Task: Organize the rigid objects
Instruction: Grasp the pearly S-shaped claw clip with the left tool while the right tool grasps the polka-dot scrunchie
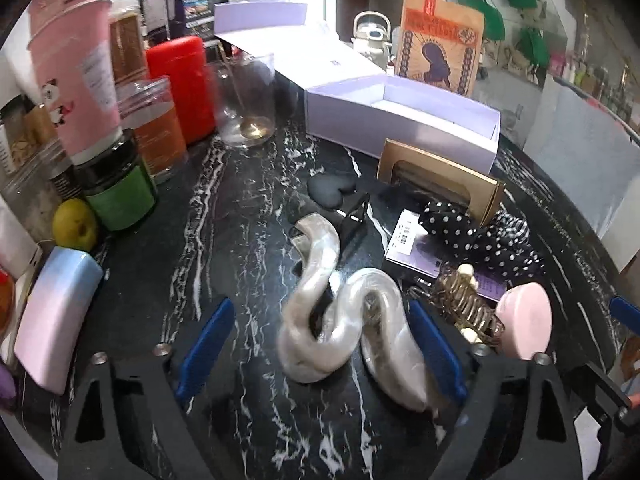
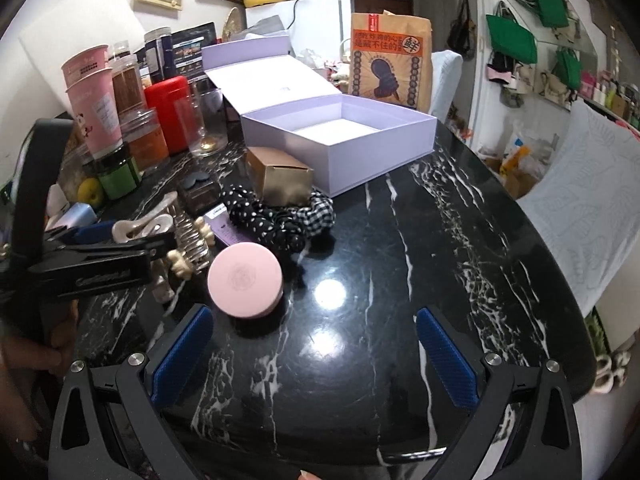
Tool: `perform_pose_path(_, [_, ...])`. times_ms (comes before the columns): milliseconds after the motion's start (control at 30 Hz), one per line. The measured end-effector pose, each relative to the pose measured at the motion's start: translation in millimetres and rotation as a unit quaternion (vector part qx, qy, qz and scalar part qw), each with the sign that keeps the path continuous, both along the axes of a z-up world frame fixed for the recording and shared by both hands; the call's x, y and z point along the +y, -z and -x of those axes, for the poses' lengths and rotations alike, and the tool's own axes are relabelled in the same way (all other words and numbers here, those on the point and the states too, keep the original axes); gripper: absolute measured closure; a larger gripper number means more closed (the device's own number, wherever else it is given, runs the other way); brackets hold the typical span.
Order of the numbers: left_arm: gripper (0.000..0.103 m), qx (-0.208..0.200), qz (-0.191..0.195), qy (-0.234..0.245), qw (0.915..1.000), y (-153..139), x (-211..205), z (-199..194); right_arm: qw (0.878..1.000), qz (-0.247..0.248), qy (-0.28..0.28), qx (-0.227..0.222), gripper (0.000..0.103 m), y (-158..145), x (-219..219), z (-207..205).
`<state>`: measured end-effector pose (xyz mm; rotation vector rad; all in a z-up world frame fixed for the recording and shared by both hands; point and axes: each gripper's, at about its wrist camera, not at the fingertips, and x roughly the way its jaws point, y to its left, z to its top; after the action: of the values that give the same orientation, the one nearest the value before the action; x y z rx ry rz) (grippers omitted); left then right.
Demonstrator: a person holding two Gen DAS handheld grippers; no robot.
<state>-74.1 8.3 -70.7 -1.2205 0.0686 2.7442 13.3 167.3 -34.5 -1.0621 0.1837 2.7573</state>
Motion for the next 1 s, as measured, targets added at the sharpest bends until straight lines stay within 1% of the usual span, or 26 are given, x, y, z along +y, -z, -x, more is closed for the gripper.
perform_pose_path(67, [0.036, -0.009, -0.01, 0.007, 0.9999, 4.0, -1.4, 0.4, 1.0, 0.001, 0.0, -0.001, 0.0, 1.2, 0.1, 0.3])
perform_pose_path(133, [0.041, -0.002, -0.006, 0.007, 1.0, 4.9, -2.1, -2.2, 1.0, 0.003, -0.002, -0.002, 0.0, 2.1, -0.3, 0.8])
perform_pose_path(300, [0.042, 0.007, -0.005, 0.023, 0.9997, 4.0, -2.9, -8.7, 1.0, 0.006, -0.009, -0.004, 0.0, 3.9, -2.3, 3.5])
perform_pose_path(500, [0.043, 0.005, -0.016, 0.019, 0.9997, 0.2, -11.7, -16.8, 1.0, 0.018, -0.014, 0.005, 0.0, -0.4, 1.7, 10.2])
perform_pose_path(600, [0.047, 0.01, -0.02, 0.014, 0.9996, -4.4, -16.4, -22.1, 1.0, 0.02, -0.013, 0.008, 0.001, -4.0, 4.2, 16.5])
perform_pose_path(633, [0.049, 0.012, -0.021, 0.012, 0.9996, -7.9, -18.7, -24.8, 1.0, 0.021, -0.019, 0.009, 0.002, -5.2, 3.9, 18.8])
perform_pose_path(700, [0.049, 0.01, -0.029, 0.015, 0.9994, -10.1, -20.4, -26.4, 0.999, 0.024, -0.03, 0.008, 0.007, -7.3, 3.3, 23.8])
perform_pose_path(733, [0.049, 0.007, -0.034, 0.017, 0.9993, -9.8, -21.9, -25.7, 0.999, 0.025, -0.035, 0.008, 0.008, -8.2, 3.4, 26.6])
perform_pose_path(800, [0.049, 0.003, -0.036, 0.014, 0.9992, -7.1, -23.9, -23.4, 0.998, 0.032, -0.048, 0.006, 0.013, -9.2, 3.3, 34.8])
perform_pose_path(833, [0.049, 0.006, -0.033, 0.013, 0.9993, -6.9, -23.9, -23.2, 0.998, 0.035, -0.055, 0.002, 0.014, -8.8, 3.6, 39.8])
perform_pose_path(900, [0.049, 0.009, -0.023, 0.012, 0.9996, -6.7, -23.0, -22.7, 0.997, 0.041, -0.067, -0.009, 0.021, -6.7, 3.1, 49.5])
perform_pose_path(1000, [0.049, 0.013, -0.009, 0.013, 0.9998, -5.2, -20.2, -21.2, 0.995, 0.05, -0.081, -0.023, 0.023, -2.7, 4.7, 61.5])
